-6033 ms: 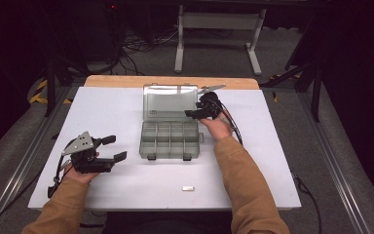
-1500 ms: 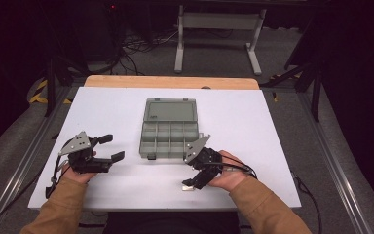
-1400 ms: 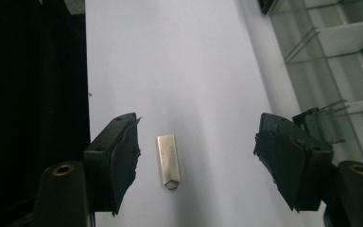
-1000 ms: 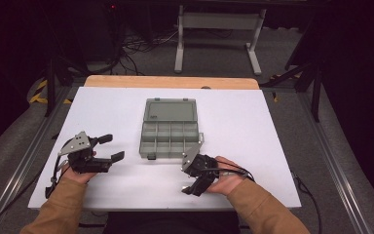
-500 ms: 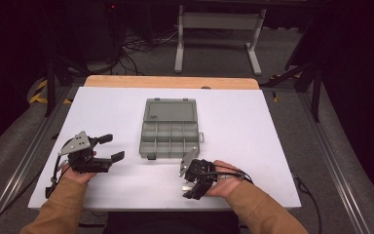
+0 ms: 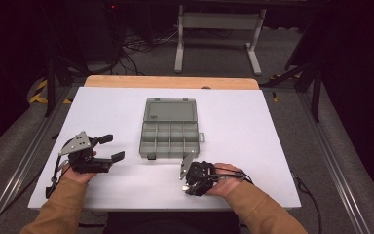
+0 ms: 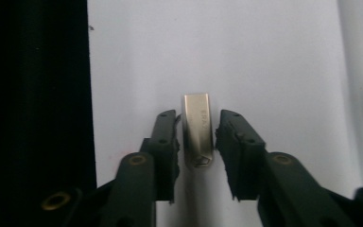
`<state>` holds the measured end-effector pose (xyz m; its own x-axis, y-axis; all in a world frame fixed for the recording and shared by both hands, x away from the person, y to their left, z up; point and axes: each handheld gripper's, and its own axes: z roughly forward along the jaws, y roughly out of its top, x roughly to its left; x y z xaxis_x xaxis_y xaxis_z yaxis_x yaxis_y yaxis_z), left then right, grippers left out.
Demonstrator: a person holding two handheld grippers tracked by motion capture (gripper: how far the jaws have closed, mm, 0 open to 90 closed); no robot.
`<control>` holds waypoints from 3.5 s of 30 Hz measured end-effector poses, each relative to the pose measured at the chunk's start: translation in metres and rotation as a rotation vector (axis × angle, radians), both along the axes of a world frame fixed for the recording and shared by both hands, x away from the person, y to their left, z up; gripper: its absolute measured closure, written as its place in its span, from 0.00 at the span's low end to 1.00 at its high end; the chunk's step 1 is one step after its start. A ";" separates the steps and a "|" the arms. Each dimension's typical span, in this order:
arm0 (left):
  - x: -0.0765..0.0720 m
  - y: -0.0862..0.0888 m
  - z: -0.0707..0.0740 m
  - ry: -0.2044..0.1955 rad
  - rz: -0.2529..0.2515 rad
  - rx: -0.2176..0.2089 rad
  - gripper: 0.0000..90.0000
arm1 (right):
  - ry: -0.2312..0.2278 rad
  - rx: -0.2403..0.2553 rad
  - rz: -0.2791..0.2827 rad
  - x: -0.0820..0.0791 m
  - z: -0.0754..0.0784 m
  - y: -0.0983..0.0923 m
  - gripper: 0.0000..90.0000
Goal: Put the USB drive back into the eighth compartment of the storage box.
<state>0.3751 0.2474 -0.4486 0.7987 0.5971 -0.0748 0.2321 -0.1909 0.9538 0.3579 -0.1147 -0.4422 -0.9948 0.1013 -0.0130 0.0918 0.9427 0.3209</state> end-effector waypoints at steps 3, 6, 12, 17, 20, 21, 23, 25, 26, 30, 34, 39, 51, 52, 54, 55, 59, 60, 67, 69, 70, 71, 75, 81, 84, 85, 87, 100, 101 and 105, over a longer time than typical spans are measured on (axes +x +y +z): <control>0.000 -0.001 0.000 -0.005 -0.003 0.003 0.19 | -0.020 -0.007 -0.003 0.001 0.000 0.000 0.87; 0.000 0.000 0.000 -0.002 -0.002 -0.001 0.19 | -0.026 -0.013 0.001 0.000 0.000 0.001 0.87; 0.000 0.000 0.000 -0.003 -0.002 0.000 0.19 | -0.030 -0.008 -0.008 -0.001 -0.001 0.000 0.87; 0.000 -0.001 0.000 0.000 -0.001 -0.002 0.19 | -0.022 0.001 -0.006 0.000 -0.001 -0.001 0.87; 0.000 -0.001 0.000 0.000 -0.001 -0.002 0.19 | -0.026 -0.002 -0.007 0.000 0.000 -0.001 0.87; 0.000 0.000 0.000 0.000 -0.001 -0.002 0.19 | -0.026 -0.002 -0.008 0.000 0.000 0.000 0.87; 0.000 0.000 0.000 -0.003 0.000 0.002 0.19 | -0.021 0.000 -0.014 -0.001 0.000 0.000 0.87; 0.000 0.000 0.000 -0.003 -0.001 0.002 0.19 | -0.033 0.004 -0.009 -0.002 0.001 0.001 0.87; 0.000 0.000 0.000 -0.001 -0.001 -0.001 0.19 | -0.030 0.005 -0.007 -0.002 0.002 0.001 0.87; 0.000 0.000 0.000 -0.002 -0.001 -0.002 0.19 | -0.033 0.011 -0.009 -0.002 0.007 0.001 0.87; 0.000 0.001 0.000 -0.002 -0.001 -0.006 0.19 | -0.048 0.031 -0.012 0.000 0.014 -0.001 0.87; 0.000 0.001 0.000 -0.002 -0.001 -0.006 0.19 | -0.061 0.063 -0.018 0.002 0.023 -0.003 0.87; 0.000 0.001 0.000 -0.005 -0.002 -0.003 0.19 | -0.115 0.124 -0.035 0.012 0.040 -0.007 0.87; 0.000 0.001 0.000 -0.004 -0.002 -0.004 0.19 | -0.114 0.139 -0.043 0.012 0.041 -0.008 0.87; 0.000 0.001 0.000 -0.001 -0.001 -0.007 0.19 | -0.121 0.148 -0.049 0.014 0.044 -0.009 0.87; 0.000 0.001 0.000 -0.001 -0.001 -0.006 0.19 | -0.124 0.157 -0.055 0.015 0.045 -0.009 0.87; 0.000 0.001 0.000 -0.001 -0.001 -0.007 0.19 | -0.135 0.183 -0.069 0.021 0.049 -0.011 0.87; 0.000 0.001 0.000 -0.001 -0.001 -0.007 0.19 | -0.135 0.183 -0.069 0.021 0.049 -0.011 0.87; 0.000 0.001 0.000 0.000 -0.001 -0.009 0.19 | -0.153 0.227 -0.119 0.028 0.054 -0.014 0.87; 0.000 0.001 0.000 0.000 -0.001 -0.009 0.19 | -0.160 0.235 -0.132 0.030 0.056 -0.015 0.87; 0.000 0.001 0.000 0.000 -0.001 -0.009 0.19 | -0.158 0.242 -0.137 0.031 0.056 -0.015 0.87; 0.000 0.001 0.000 0.001 -0.001 -0.009 0.19 | -0.160 0.246 -0.144 0.033 0.057 -0.016 0.87; 0.000 0.001 0.000 0.001 -0.001 -0.008 0.19 | -0.165 0.255 -0.174 0.039 0.058 -0.018 0.87; 0.000 0.001 0.000 0.002 -0.001 -0.009 0.19 | -0.172 0.266 -0.213 0.048 0.058 -0.022 0.87; 0.000 0.001 0.000 0.002 -0.001 -0.008 0.19 | -0.175 0.270 -0.243 0.054 0.057 -0.024 0.87; 0.000 0.001 0.000 0.002 0.000 -0.009 0.19 | -0.174 0.271 -0.251 0.055 0.057 -0.024 0.87; 0.001 0.001 0.000 0.000 -0.001 -0.006 0.19 | -0.175 0.272 -0.269 0.059 0.056 -0.025 0.87; 0.001 0.001 0.000 0.003 0.000 -0.007 0.19 | -0.179 0.260 -0.338 0.078 0.049 -0.028 0.87; 0.001 0.001 0.000 0.003 0.000 -0.007 0.19 | -0.179 0.260 -0.338 0.078 0.049 -0.028 0.87; 0.001 0.001 0.000 0.002 0.002 -0.008 0.19 | -0.177 0.254 -0.357 0.084 0.045 -0.027 0.87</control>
<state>0.3757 0.2485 -0.4487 0.7976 0.5976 -0.0817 0.2346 -0.1825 0.9548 0.4419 -0.1422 -0.3968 -0.8817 0.4587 -0.1102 0.3188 0.7515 0.5776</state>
